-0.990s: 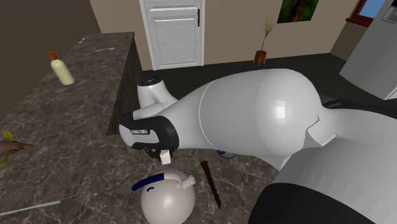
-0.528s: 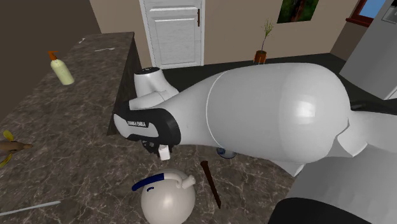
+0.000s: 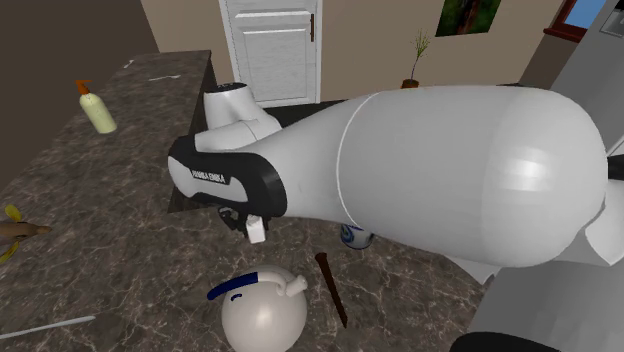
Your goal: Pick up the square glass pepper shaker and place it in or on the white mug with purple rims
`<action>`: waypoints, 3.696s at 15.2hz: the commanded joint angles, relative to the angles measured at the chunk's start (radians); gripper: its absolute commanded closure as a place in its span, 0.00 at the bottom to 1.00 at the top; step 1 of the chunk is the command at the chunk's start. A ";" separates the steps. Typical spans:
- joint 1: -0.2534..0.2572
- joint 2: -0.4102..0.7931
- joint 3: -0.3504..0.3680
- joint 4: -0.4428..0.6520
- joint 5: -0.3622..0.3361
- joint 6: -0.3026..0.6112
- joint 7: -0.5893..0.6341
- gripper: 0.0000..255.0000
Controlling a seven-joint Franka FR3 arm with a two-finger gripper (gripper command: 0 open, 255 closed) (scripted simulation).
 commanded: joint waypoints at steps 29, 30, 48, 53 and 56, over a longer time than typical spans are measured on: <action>-0.171 -0.176 -0.189 0.024 -0.027 -0.212 -0.346 1.00; -0.182 -0.177 -0.203 0.024 -0.031 -0.214 -0.369 1.00; -0.263 -0.140 -0.304 -0.068 -0.056 -0.085 -0.545 1.00; -0.264 -0.123 -0.305 -0.117 -0.054 -0.019 -0.546 1.00; -0.264 -0.121 -0.305 -0.121 -0.054 -0.014 -0.546 1.00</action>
